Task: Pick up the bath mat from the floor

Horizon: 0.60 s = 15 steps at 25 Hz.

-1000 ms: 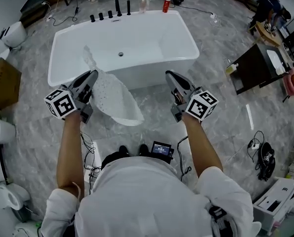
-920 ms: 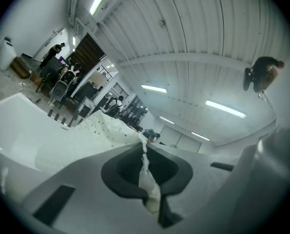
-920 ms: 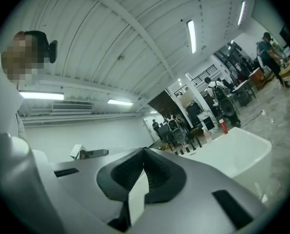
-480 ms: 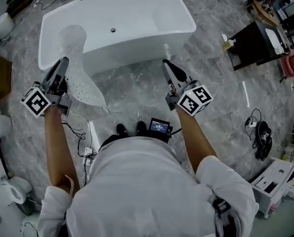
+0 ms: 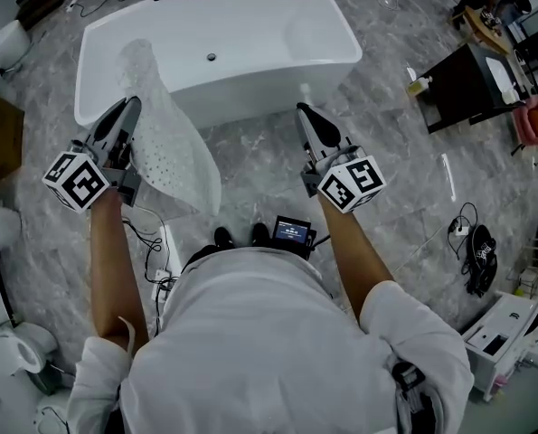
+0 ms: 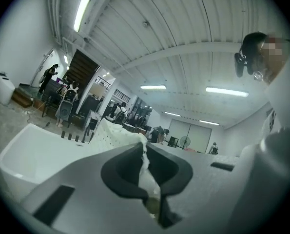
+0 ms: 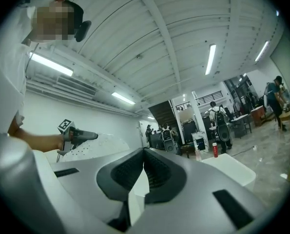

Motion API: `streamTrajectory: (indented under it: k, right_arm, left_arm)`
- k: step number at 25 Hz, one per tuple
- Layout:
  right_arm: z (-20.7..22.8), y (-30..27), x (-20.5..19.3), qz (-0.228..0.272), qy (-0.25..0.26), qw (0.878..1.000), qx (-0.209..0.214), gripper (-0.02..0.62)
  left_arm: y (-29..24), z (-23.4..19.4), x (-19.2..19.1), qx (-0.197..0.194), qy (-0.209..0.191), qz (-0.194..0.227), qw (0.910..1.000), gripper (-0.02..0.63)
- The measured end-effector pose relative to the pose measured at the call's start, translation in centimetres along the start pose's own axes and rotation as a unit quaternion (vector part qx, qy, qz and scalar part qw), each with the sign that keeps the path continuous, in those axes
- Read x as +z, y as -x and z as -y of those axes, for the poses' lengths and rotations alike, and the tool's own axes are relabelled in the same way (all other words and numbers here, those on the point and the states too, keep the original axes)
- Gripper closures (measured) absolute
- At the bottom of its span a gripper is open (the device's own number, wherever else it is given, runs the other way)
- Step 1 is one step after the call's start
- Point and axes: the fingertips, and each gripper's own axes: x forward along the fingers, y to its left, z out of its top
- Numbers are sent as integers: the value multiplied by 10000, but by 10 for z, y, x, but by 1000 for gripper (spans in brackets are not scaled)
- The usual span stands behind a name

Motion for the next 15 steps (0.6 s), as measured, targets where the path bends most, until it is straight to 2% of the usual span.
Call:
streamTrajectory:
  k: [4, 8, 11, 15]
  right_arm:
    - [-3, 1, 5, 65, 150, 9998, -126, 568]
    - [-7, 1, 8, 135, 237, 9994, -228, 566]
    - [-5, 1, 11, 171, 254, 9992, -255, 566]
    - [-1, 0, 10, 186, 249, 9990, -308, 566]
  left_arm:
    - [-1, 11, 5, 171, -965, -10, 9952, 583]
    - [0, 24, 8, 320, -1818, 144, 9827, 583]
    - [-2, 31, 12, 402, -2184, 275, 9746, 583]
    - [-4, 34, 17, 391, -2412, 218, 9694, 583]
